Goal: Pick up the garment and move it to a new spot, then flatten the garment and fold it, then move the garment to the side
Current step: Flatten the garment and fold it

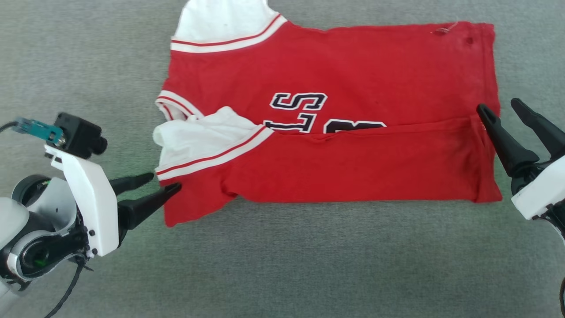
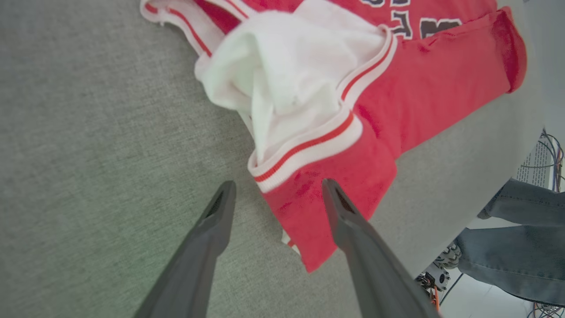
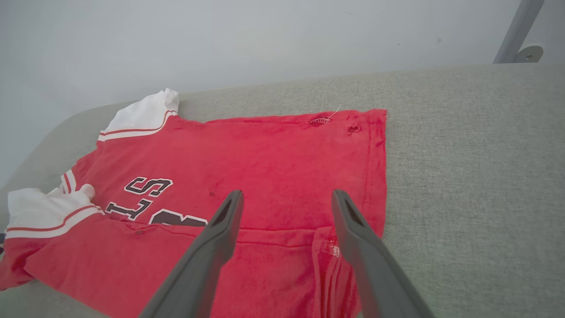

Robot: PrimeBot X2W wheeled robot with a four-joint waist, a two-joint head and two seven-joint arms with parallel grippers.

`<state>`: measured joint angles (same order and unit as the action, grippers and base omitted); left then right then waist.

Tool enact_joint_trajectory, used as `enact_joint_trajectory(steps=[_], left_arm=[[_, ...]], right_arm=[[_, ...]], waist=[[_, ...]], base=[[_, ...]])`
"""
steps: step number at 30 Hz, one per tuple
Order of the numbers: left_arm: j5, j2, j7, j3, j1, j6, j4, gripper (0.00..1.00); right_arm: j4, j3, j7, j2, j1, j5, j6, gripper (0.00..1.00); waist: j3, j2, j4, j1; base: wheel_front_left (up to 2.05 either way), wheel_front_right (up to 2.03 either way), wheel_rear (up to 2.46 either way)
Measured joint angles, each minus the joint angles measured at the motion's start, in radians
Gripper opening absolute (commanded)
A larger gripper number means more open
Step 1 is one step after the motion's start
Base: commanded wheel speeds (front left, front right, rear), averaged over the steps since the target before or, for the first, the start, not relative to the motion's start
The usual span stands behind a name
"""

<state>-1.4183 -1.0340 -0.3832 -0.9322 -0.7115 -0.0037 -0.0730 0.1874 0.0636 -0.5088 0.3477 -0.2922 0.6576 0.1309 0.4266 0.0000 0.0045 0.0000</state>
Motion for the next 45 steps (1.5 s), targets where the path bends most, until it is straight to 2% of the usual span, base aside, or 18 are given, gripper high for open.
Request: enact_joint_trajectory(steps=[7, 12, 13, 15, 21, 25, 29, 38, 39, 40, 41, 42, 45], left_arm=[[-0.021, 0.025, -0.1, -0.037, -0.005, -0.004, 0.096, 1.0], [-0.036, 0.034, -0.15, -0.046, -0.016, -0.027, 0.14, 1.0], [-0.048, 0.035, -0.154, -0.045, -0.018, -0.028, 0.145, 0.74], [-0.059, 0.038, -0.154, -0.044, -0.018, -0.032, 0.15, 0.0], [-0.059, 0.065, -0.135, -0.042, -0.017, -0.047, 0.161, 0.0], [-0.053, 0.081, -0.112, -0.043, -0.012, -0.058, 0.161, 0.0], [-0.048, 0.091, -0.096, -0.044, -0.01, -0.067, 0.152, 0.0], [-0.024, 0.114, -0.078, -0.038, -0.021, -0.08, 0.137, 0.0], [-0.023, 0.118, -0.074, -0.037, -0.022, -0.081, 0.136, 0.0], [-0.02, 0.121, -0.071, -0.036, -0.023, -0.083, 0.137, 0.0], [-0.016, 0.124, -0.065, -0.036, -0.023, -0.085, 0.138, 0.0], [-0.016, 0.128, -0.065, -0.036, -0.023, -0.085, 0.14, 0.0], [-0.016, 0.132, -0.055, -0.037, -0.022, -0.089, 0.142, 0.0]], right_arm=[[-0.025, -0.024, 0.022, -0.001, -0.026, 0.012, 0.0, 1.0], [-0.036, -0.038, 0.034, -0.003, -0.03, 0.019, 0.0, 1.0], [-0.038, -0.038, 0.035, -0.002, -0.03, 0.019, 0.0, 1.0], [-0.038, -0.039, 0.035, 0.002, -0.029, 0.019, 0.0, 1.0], [-0.015, -0.048, -0.016, 0.046, -0.011, 0.008, 0.0, 1.0], [0.006, -0.072, -0.154, 0.124, 0.038, -0.023, 0.0, 1.0], [0.033, -0.092, -0.292, 0.165, 0.069, -0.012, 0.0, 1.0], [-0.042, -0.161, -0.429, 0.176, 0.016, -0.018, 0.0, 1.0], [-0.052, -0.174, -0.435, 0.187, 0.008, -0.033, 0.0, 0.87], [-0.061, -0.188, -0.437, 0.191, 0.0, -0.045, 0.0, 0.44], [-0.068, -0.193, -0.437, 0.189, -0.007, -0.045, 0.0, 0.11], [-0.075, -0.194, -0.43, 0.185, -0.01, -0.044, 0.0, 0.0], [-0.084, -0.203, -0.416, 0.179, -0.015, -0.043, 0.0, 0.0]], waist=[[0.021, 0.0, -0.048, 0.0], [0.033, 0.0001, -0.081, -0.0001], [0.035, 0.0001, -0.086, 0.0], [0.037, 0.0001, -0.091, 0.0], [0.034, 0.0001, -0.095, 0.0], [0.029, 0.0, -0.087, 0.0], [0.031, 0.0, -0.073, 0.0], [0.058, 0.0, -0.044, 0.0], [0.061, 0.0, -0.041, 0.0], [0.063, 0.0, -0.038, 0.0], [0.064, 0.0, -0.036, 0.0], [0.064, 0.0, -0.033, 0.0], [0.062, 0.0, -0.029, 0.0]], base=[[0.0, 0.0, 0.0], [0.0, 0.0, 0.0], [0.0, 0.0, 0.0], [0.0, 0.0, 0.0], [0.0, 0.0, 0.0], [0.0, 0.0, 0.0], [0.0, 0.0, 0.0], [0.0, 0.0, 0.0], [0.0, 0.0, 0.0], [0.0, 0.0, 0.0], [0.0, 0.0, 0.0], [0.0, 0.0, 0.0], [0.0, 0.0, 0.0]])
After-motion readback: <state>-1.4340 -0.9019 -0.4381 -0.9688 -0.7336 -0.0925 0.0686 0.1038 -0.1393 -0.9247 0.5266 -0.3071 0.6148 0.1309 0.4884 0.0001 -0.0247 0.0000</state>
